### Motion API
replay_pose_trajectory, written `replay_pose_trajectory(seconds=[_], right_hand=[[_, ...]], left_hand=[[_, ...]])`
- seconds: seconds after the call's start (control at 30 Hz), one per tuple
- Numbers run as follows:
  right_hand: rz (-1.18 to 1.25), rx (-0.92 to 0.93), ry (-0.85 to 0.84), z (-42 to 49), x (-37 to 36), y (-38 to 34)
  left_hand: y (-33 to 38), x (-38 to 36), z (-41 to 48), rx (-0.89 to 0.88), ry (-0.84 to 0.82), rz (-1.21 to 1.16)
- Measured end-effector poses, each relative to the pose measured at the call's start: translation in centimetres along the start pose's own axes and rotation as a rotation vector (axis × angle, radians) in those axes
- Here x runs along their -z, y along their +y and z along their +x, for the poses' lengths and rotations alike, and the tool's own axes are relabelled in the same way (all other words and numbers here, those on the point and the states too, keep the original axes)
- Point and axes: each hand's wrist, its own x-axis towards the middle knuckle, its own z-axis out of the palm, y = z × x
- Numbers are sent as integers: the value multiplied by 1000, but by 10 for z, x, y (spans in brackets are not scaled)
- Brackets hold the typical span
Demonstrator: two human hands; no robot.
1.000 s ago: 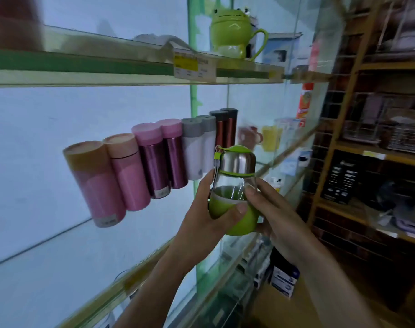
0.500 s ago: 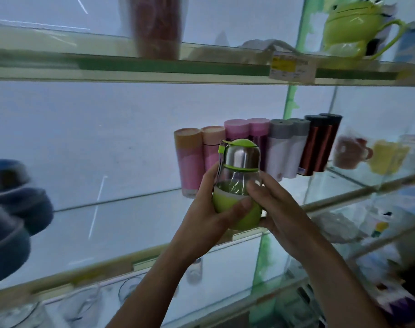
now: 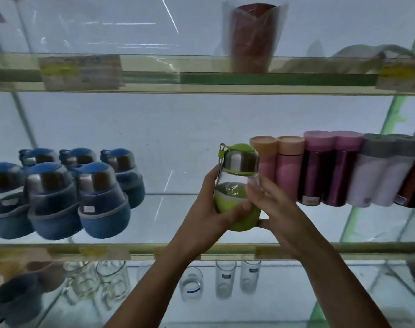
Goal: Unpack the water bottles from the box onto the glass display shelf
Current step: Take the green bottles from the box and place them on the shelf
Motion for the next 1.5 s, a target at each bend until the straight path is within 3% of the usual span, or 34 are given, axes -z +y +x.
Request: replay_pose_trajectory(seconds=[0.47, 0.9, 1.5], right_hand=[[-32, -44, -128, 58, -73, 16], [-157, -111, -140, 98, -111, 36], [-308, -156, -81, 123, -123, 52]], left_hand=[[-27, 85, 5, 18, 162, 121], [-60, 132, 18, 66, 149, 134], [-86, 128, 35, 130, 243, 327]])
